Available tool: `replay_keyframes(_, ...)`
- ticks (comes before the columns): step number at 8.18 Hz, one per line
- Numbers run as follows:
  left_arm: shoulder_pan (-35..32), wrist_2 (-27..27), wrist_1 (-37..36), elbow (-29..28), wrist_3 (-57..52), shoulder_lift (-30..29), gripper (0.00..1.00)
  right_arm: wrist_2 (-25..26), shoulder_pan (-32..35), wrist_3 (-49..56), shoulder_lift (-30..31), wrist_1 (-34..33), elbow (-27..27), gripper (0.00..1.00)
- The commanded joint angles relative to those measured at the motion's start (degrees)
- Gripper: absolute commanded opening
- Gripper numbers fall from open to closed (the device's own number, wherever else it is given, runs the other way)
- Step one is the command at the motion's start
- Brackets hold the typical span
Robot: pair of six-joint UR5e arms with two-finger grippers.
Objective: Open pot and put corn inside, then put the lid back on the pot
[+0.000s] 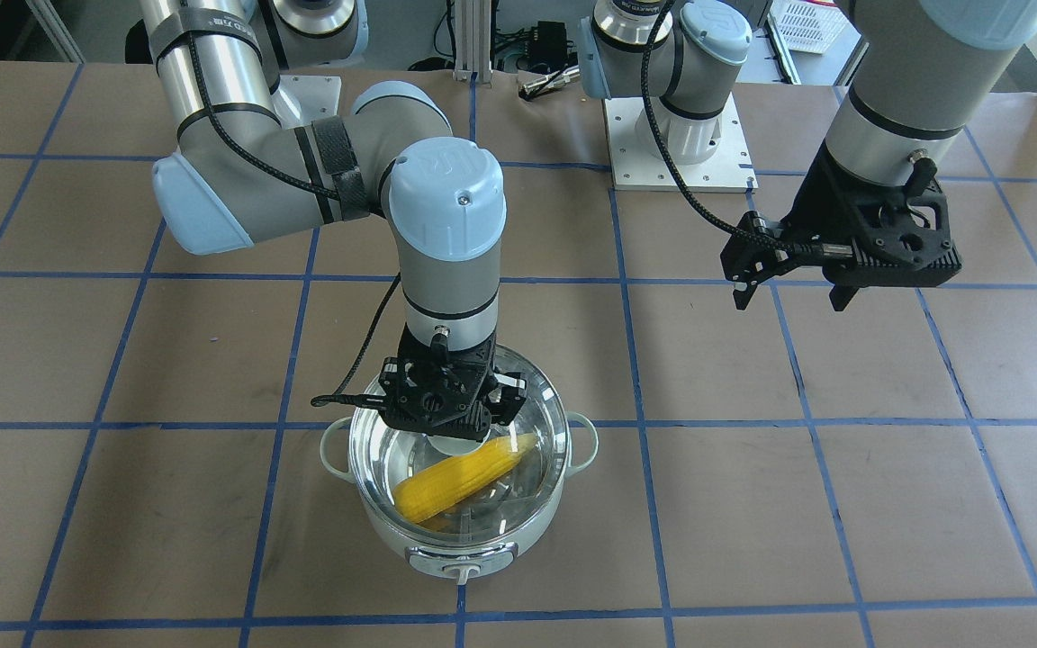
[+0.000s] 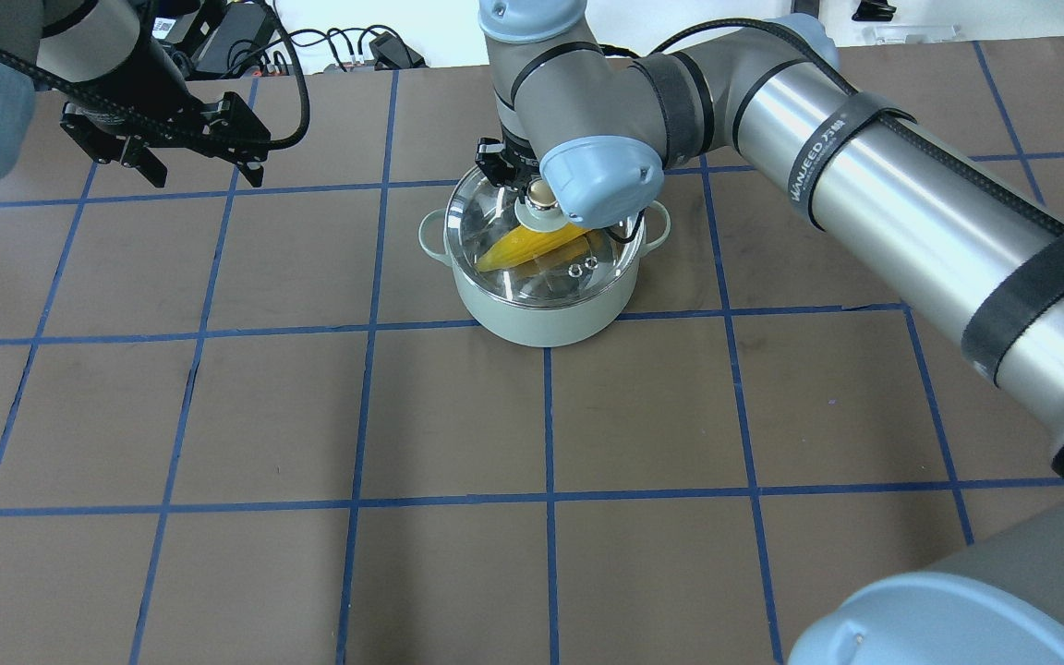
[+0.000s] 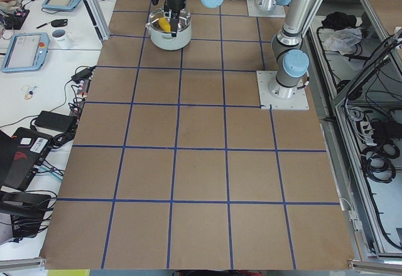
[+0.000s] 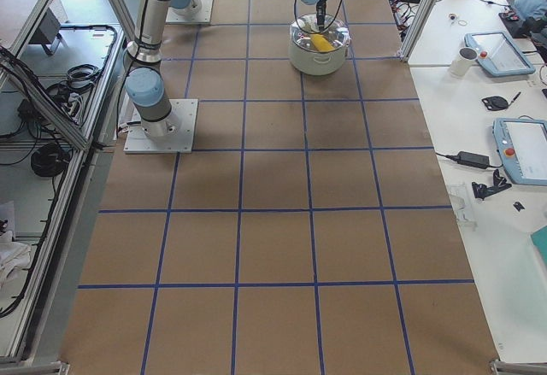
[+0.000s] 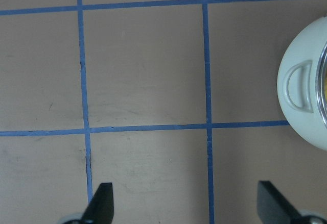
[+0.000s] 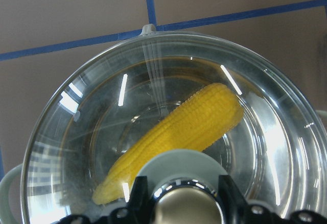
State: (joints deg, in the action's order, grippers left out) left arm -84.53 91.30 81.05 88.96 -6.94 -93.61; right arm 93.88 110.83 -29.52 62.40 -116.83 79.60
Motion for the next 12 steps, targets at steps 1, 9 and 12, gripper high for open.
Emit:
replay_keyframes(1,0.0,0.0,0.0,0.0,0.0,0.0,1.00,-0.6,0.0,-0.4,-0.2,-3.0,0.1,0.32)
replay_keyframes(9,0.1,0.1,0.0,0.2,-0.3,-0.1,1.00,-0.4,-0.2,0.3,1.0,-5.2,3.1,1.00)
replay_keyframes(12,0.1,0.1,0.0,0.2,-0.3,-0.1,1.00,-0.6,-0.6,0.3,2.4,-5.1,3.0,1.00)
